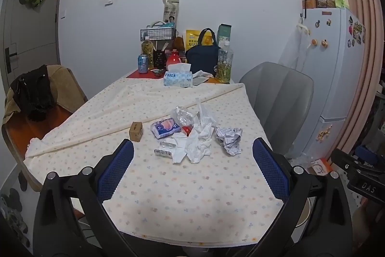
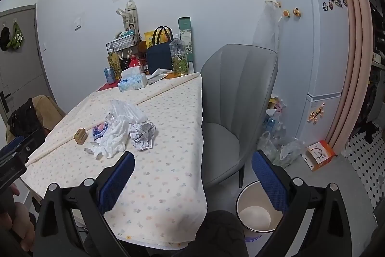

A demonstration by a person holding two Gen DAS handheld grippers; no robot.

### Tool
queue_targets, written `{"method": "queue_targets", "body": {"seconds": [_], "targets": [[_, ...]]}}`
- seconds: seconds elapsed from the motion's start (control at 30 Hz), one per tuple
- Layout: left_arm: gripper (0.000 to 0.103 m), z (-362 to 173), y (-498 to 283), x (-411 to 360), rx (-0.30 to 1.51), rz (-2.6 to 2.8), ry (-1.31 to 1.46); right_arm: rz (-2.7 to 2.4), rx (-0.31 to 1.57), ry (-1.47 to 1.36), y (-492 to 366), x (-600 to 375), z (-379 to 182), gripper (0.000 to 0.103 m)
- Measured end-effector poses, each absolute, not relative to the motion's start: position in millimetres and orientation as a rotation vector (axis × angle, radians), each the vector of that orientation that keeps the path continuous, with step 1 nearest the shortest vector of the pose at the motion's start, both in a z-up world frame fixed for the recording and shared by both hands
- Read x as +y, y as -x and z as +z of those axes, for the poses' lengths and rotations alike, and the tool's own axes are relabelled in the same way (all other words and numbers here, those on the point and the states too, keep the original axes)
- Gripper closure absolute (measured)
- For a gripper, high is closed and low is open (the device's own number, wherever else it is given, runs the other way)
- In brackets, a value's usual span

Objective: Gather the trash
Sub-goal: 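Move both tools toward the trash on the table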

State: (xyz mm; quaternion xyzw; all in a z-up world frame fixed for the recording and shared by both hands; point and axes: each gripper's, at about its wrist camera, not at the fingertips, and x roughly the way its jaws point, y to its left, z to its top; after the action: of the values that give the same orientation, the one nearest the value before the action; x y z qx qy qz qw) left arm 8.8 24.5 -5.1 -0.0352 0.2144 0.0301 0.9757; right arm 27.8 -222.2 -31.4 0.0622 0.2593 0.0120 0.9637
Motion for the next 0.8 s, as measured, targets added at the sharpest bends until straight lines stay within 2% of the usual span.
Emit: {"method": "queue_targets", "body": {"seconds": [0.8], "targets": [[0.005, -8.7, -9.8, 30.8, 0.454, 0.047, 0.089, 0.034, 0.503, -0.119, -23.0, -216.5, -23.4, 0.007]]}}
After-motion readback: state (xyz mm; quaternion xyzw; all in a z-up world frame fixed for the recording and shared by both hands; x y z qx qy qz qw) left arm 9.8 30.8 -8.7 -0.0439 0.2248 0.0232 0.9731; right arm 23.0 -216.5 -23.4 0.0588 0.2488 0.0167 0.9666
